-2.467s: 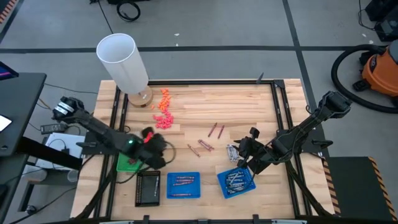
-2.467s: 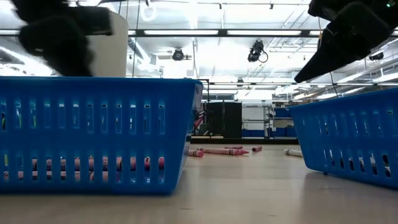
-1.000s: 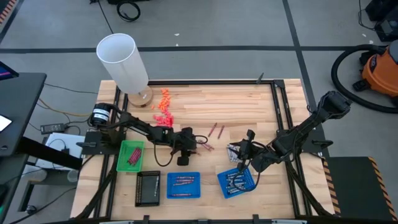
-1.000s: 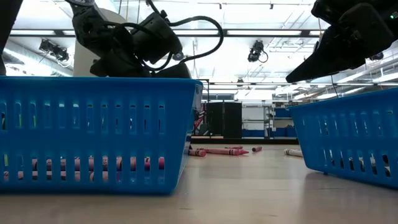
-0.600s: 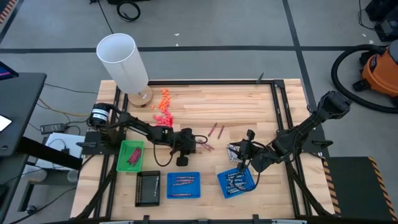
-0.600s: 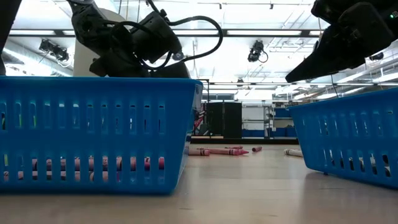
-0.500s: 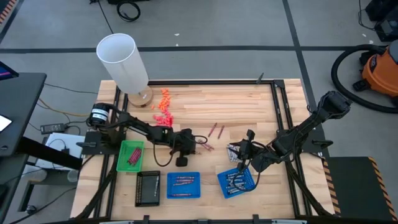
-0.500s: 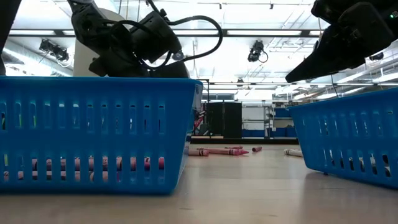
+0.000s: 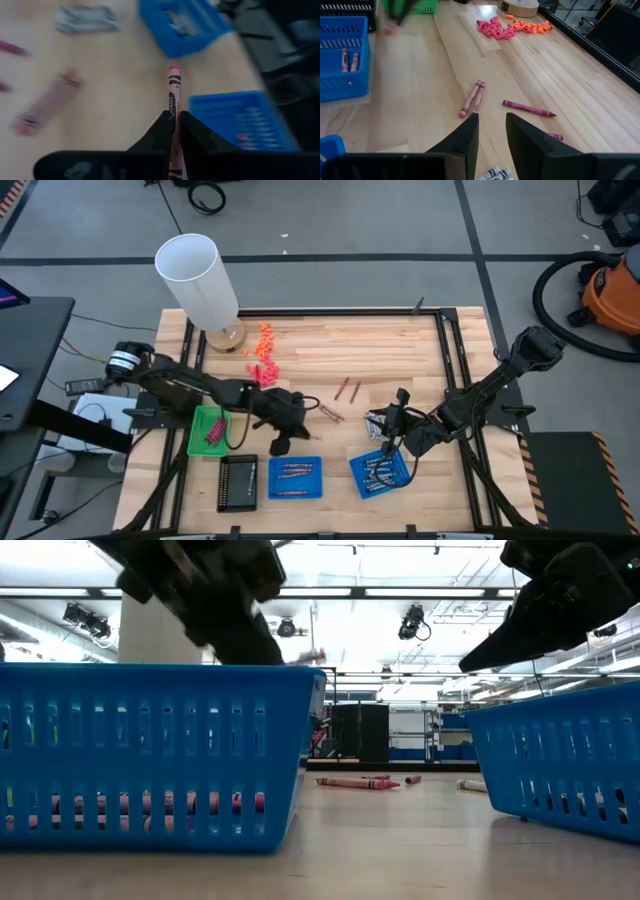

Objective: Sort crayons
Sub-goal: Put the pink crayon into the left blue basket, then put the red crayon into the green basket

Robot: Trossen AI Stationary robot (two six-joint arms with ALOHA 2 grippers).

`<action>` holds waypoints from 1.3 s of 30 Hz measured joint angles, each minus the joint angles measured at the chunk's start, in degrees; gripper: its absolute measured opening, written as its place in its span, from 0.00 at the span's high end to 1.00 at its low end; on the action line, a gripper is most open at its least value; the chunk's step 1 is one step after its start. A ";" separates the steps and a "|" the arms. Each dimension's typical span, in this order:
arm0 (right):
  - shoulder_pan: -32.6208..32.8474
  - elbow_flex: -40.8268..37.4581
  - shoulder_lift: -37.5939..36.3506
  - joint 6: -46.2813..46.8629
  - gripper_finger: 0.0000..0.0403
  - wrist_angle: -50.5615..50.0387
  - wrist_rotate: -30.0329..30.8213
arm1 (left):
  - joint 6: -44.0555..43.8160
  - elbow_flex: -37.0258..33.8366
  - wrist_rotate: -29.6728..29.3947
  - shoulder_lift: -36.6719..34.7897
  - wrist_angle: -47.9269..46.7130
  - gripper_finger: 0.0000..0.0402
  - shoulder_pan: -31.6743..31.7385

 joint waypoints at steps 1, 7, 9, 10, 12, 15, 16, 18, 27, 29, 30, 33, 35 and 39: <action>-0.01 0.00 0.00 0.00 0.73 0.12 0.00 | -2.11 0.00 1.92 -0.32 -0.32 0.93 -0.49; -0.07 0.00 0.00 -0.04 0.73 0.21 0.00 | -12.81 0.02 8.18 0.42 -0.77 0.93 -4.65; -0.07 0.00 0.00 -0.04 0.73 0.46 0.00 | -14.96 0.02 8.19 1.40 -1.25 0.93 -6.16; -0.07 0.00 0.00 -0.04 0.73 0.58 0.00 | -15.60 0.02 8.11 1.78 -1.31 0.93 -6.80; -0.07 0.00 0.00 -0.04 0.73 0.76 0.00 | -17.37 0.04 7.14 2.61 -0.69 0.93 -8.05; -0.07 0.00 0.00 -0.31 0.73 1.02 0.00 | -18.66 0.04 4.87 3.62 -0.48 0.93 -9.38; -0.07 0.00 0.00 -0.35 0.73 1.07 0.00 | -19.18 0.03 4.09 3.65 -0.70 0.93 -9.76; -0.07 0.00 0.00 -0.44 0.73 1.33 0.00 | -19.82 0.07 2.64 4.08 -0.01 0.92 -10.43; -0.07 0.00 0.00 -1.19 0.73 1.90 -0.33 | -19.77 0.09 0.36 4.43 -0.41 0.74 -11.44; -0.07 0.00 0.00 -1.29 0.73 2.02 -0.33 | -19.50 0.09 0.42 4.43 -0.28 0.69 -11.08; -0.07 0.00 0.00 -1.29 0.73 2.04 -0.35 | -19.48 0.09 0.65 4.23 -0.07 0.66 -10.97; -0.07 0.00 0.00 -1.22 0.73 2.04 -0.35 | -17.89 0.30 2.12 3.73 2.07 0.60 -10.71; -0.07 0.00 0.00 -1.31 0.73 2.32 -0.35 | -15.54 1.07 2.21 3.52 1.75 0.58 -10.73; -0.07 0.00 0.00 -1.49 0.73 2.34 -0.37 | -10.86 2.46 -1.85 3.41 2.22 0.56 -9.95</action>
